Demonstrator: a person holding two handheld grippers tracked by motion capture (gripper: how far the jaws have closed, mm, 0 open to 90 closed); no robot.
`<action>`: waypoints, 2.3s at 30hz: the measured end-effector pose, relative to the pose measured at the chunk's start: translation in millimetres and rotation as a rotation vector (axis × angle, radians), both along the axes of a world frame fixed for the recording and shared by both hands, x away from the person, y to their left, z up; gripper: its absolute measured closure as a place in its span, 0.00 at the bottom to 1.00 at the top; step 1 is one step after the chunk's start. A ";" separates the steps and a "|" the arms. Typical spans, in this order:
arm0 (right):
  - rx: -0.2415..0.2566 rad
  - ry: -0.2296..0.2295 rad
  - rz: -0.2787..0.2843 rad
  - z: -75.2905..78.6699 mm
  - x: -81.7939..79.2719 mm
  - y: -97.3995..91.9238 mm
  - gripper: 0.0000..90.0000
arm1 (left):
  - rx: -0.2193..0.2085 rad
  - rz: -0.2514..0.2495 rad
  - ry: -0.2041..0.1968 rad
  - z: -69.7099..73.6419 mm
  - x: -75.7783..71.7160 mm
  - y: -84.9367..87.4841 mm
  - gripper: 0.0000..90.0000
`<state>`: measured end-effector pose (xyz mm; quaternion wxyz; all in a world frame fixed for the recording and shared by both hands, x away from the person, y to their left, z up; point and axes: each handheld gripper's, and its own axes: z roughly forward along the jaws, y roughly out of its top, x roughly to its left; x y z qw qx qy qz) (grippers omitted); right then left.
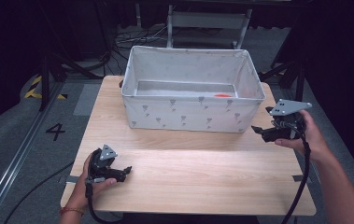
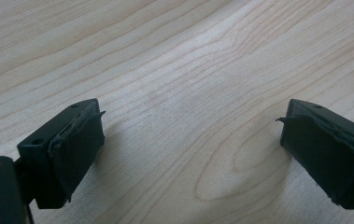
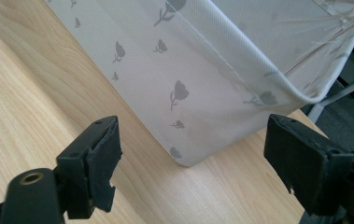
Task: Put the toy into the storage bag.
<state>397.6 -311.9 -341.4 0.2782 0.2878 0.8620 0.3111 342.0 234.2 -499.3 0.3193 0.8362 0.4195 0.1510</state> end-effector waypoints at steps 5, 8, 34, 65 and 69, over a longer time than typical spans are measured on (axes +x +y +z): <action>-0.023 0.027 0.006 -22.6 -3.7 -2.4 0.23 | 0.000 0.000 0.000 0.0 0.0 0.0 0.07; -0.027 0.032 -0.005 -32.4 -6.2 -3.8 0.23 | 0.000 0.000 0.000 0.0 0.0 0.0 0.07; -0.073 0.134 -0.043 -105.1 -31.8 -18.7 0.19 | 0.000 0.001 0.000 0.0 -0.1 -0.2 0.07; 0.173 0.202 -0.052 -159.2 -79.9 -60.4 0.21 | -0.006 0.006 0.012 0.1 -0.6 -0.7 0.07; 0.241 0.227 -0.091 -163.9 -82.1 -67.2 0.19 | -0.002 0.007 0.009 0.1 -0.8 -0.6 0.07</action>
